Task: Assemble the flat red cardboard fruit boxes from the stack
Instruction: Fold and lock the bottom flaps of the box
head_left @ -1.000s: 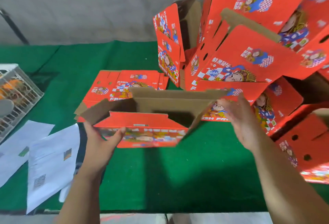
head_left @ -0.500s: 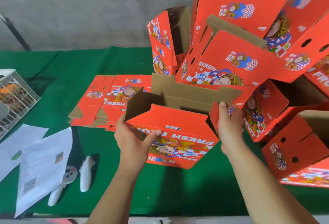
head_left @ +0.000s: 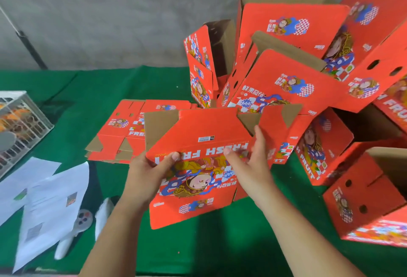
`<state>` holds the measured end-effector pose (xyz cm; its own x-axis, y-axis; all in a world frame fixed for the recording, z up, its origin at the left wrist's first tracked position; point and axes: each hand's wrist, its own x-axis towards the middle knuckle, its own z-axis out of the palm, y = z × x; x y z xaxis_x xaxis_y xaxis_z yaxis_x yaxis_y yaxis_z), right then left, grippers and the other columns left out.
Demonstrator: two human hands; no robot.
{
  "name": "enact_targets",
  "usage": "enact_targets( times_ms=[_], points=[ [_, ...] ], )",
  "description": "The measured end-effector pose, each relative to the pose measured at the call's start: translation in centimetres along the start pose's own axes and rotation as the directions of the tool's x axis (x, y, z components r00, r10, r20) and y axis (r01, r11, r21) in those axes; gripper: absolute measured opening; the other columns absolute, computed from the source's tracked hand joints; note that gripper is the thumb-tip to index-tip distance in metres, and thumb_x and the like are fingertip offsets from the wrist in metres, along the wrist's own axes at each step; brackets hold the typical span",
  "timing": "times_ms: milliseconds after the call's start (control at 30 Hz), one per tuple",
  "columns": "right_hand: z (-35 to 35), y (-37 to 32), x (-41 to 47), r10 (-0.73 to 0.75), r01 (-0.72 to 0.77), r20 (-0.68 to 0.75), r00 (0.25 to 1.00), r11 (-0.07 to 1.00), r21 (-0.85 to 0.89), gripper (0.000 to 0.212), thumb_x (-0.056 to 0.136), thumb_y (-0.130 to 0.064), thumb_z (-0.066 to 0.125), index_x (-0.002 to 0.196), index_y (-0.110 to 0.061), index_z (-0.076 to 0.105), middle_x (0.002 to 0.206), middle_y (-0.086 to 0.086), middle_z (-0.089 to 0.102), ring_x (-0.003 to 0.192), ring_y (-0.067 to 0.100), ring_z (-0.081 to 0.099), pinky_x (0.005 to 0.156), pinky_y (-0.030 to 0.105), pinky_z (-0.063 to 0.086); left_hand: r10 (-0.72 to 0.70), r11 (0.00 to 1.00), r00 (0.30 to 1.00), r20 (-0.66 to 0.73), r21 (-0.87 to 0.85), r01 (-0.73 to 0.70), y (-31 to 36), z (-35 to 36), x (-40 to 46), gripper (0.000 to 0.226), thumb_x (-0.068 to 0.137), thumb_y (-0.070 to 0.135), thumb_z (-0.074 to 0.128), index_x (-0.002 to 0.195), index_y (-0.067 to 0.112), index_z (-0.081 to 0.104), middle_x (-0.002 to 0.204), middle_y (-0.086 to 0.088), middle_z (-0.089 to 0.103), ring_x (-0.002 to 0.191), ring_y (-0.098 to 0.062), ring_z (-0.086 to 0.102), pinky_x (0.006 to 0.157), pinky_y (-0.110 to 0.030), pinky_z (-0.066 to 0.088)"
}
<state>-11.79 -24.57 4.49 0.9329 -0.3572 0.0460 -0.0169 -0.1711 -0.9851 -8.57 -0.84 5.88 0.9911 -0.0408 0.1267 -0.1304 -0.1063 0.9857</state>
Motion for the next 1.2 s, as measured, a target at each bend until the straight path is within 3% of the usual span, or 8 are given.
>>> enact_targets(
  times_ms=[100, 233, 367, 600, 733, 933, 1100, 1200],
  points=[
    [1.9, -0.9, -0.9, -0.026, 0.037, 0.194, 0.981, 0.998, -0.053, 0.097, 0.079, -0.054, 0.071, 0.151, -0.066, 0.007, 0.15, -0.048, 0.025, 0.146, 0.004, 0.036, 0.124, 0.042, 0.031, -0.028, 0.999, 0.998, -0.059, 0.018, 0.029, 0.2, 1.0, -0.9, 0.012, 0.086, 0.039, 0.075, 0.097, 0.038, 0.079, 0.093, 0.009, 0.08, 0.08, -0.004, 0.075, 0.065, -0.019, 0.056],
    [3.5, -1.4, -2.4, -0.064, 0.077, 0.221, 0.973, 0.996, -0.05, 0.104, 0.082, -0.051, 0.074, 0.16, -0.051, 0.005, 0.169, -0.013, 0.016, 0.156, 0.006, 0.02, 0.127, 0.048, 0.026, 0.02, 1.0, 0.994, -0.104, -0.006, -0.021, 1.1, 1.8, -2.2, 0.017, 0.094, 0.022, 0.074, 0.089, 0.038, 0.08, 0.086, 0.009, 0.08, 0.073, -0.001, 0.071, 0.064, -0.019, 0.054],
    [4.6, -4.4, -4.2, 0.011, 0.002, 0.242, 0.97, 0.999, -0.053, 0.132, 0.049, -0.094, 0.073, 0.133, -0.078, -0.028, 0.172, -0.014, -0.01, 0.16, 0.008, 0.0, 0.128, 0.051, 0.018, 0.195, 0.98, 0.98, 0.045, 0.026, -0.196, 3.0, 3.3, -3.9, 0.027, 0.102, 0.008, 0.062, 0.111, 0.027, 0.078, 0.106, 0.004, 0.08, 0.095, -0.007, 0.073, 0.083, -0.024, 0.057],
    [5.8, -7.2, -5.2, 0.024, -0.017, 0.318, 0.948, 1.0, -0.023, 0.145, 0.046, -0.082, 0.08, 0.123, -0.071, -0.043, 0.172, -0.01, -0.017, 0.158, 0.003, -0.004, 0.13, 0.047, 0.015, 0.315, 0.935, 0.942, 0.118, 0.134, -0.33, 5.1, 1.8, -4.8, 0.043, 0.1, -0.01, 0.053, 0.125, 0.018, 0.073, 0.121, 0.012, 0.075, 0.115, -0.008, 0.069, 0.092, -0.021, 0.053],
    [6.6, -8.2, -5.6, -0.012, -0.022, 0.371, 0.928, 0.996, 0.088, 0.154, 0.041, -0.089, 0.081, 0.133, -0.066, -0.04, 0.169, -0.018, -0.025, 0.157, 0.001, -0.008, 0.129, 0.049, 0.015, 0.37, 0.912, 0.923, 0.111, 0.149, -0.383, 6.5, 1.3, -5.6, 0.044, 0.101, -0.01, 0.05, 0.13, 0.017, 0.071, 0.125, 0.007, 0.074, 0.12, -0.019, 0.068, 0.097, -0.031, 0.055],
    [8.9, -9.3, -7.2, -0.056, 0.058, 0.455, 0.889, 0.998, 0.01, 0.15, 0.051, -0.078, 0.081, 0.136, -0.063, -0.041, 0.168, -0.019, -0.026, 0.156, 0.0, -0.013, 0.13, 0.049, 0.012, 0.368, 0.926, 0.917, -0.152, 0.15, -0.347, 6.2, -0.1, -8.5, 0.042, 0.1, -0.004, 0.052, 0.126, 0.022, 0.073, 0.117, 0.015, 0.076, 0.11, -0.008, 0.072, 0.086, -0.022, 0.057],
    [10.1, -9.7, -8.3, -0.11, 0.067, 0.517, 0.849, 0.993, 0.102, 0.148, 0.058, -0.072, 0.077, 0.148, -0.051, -0.038, 0.17, -0.017, -0.021, 0.158, 0.002, -0.01, 0.13, 0.047, 0.011, 0.22, 0.972, 0.964, -0.146, -0.046, -0.229, 5.2, -0.8, -9.3, 0.037, 0.104, 0.012, 0.052, 0.138, 0.018, 0.065, 0.124, -0.006, 0.074, 0.115, -0.036, 0.07, 0.091, -0.06, 0.058],
    [10.5, -9.6, -8.5, -0.192, 0.164, 0.59, 0.785, 0.981, 0.1, 0.14, 0.065, -0.069, 0.072, 0.156, -0.042, -0.031, 0.167, -0.021, -0.025, 0.154, -0.006, -0.016, 0.131, 0.041, 0.007, 0.278, 0.961, 0.918, -0.282, 0.075, -0.267, 5.0, -0.5, -10.2, 0.033, 0.101, 0.026, 0.054, 0.132, 0.03, 0.068, 0.117, 0.002, 0.075, 0.108, -0.022, 0.073, 0.083, -0.045, 0.062]
  ],
)
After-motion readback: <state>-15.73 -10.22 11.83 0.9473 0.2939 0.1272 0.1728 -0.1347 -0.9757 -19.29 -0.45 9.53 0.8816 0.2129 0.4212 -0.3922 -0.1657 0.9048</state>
